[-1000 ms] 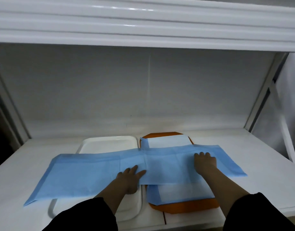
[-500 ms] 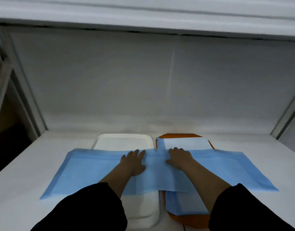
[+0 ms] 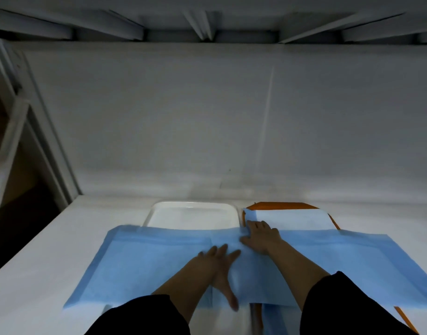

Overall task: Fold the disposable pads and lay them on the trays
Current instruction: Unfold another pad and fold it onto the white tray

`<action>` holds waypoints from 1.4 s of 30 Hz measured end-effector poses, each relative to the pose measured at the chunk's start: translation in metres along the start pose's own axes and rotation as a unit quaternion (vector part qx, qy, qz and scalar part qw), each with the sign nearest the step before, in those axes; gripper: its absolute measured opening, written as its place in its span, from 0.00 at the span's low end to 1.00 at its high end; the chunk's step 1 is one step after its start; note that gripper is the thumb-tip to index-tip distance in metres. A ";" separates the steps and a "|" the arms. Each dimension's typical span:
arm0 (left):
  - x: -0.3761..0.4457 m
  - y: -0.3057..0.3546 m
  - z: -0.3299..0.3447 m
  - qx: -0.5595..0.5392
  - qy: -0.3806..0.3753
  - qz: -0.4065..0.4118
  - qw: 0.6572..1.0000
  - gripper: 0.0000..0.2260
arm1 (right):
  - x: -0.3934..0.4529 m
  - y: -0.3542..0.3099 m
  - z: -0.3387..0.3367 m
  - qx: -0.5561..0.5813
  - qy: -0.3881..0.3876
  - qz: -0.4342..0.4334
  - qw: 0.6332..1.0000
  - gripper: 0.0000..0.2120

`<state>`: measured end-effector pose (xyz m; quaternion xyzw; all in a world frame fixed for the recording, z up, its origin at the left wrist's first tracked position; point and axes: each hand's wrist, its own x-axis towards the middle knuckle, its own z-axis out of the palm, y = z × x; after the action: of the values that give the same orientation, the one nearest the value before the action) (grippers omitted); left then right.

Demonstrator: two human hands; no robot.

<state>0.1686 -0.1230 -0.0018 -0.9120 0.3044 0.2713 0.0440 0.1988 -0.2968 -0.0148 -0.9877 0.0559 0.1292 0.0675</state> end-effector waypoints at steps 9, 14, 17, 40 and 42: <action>0.002 -0.012 0.013 0.023 0.020 -0.012 0.999 0.53 | 0.015 0.003 -0.010 -0.015 0.075 0.002 0.997 0.27; -0.003 -0.012 0.010 -0.026 0.002 -0.040 0.999 0.54 | 0.004 0.007 -0.021 0.032 0.158 -0.069 0.984 0.08; -0.010 -0.008 0.001 -0.073 0.064 -0.048 0.994 0.49 | -0.012 0.011 -0.031 0.015 0.184 -0.104 0.977 0.08; -0.102 0.048 -0.044 0.139 0.444 0.026 0.885 0.17 | -0.181 0.018 -0.067 -0.132 0.515 -0.268 0.804 0.12; -0.116 0.050 -0.041 0.158 0.444 0.028 0.882 0.16 | -0.192 0.019 -0.062 -0.135 0.511 -0.277 0.802 0.11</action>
<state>0.0813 -0.1119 0.0979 -0.9090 0.3564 -0.2123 0.0401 0.0275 -0.3070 0.0928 -0.8830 -0.2116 -0.4127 -0.0716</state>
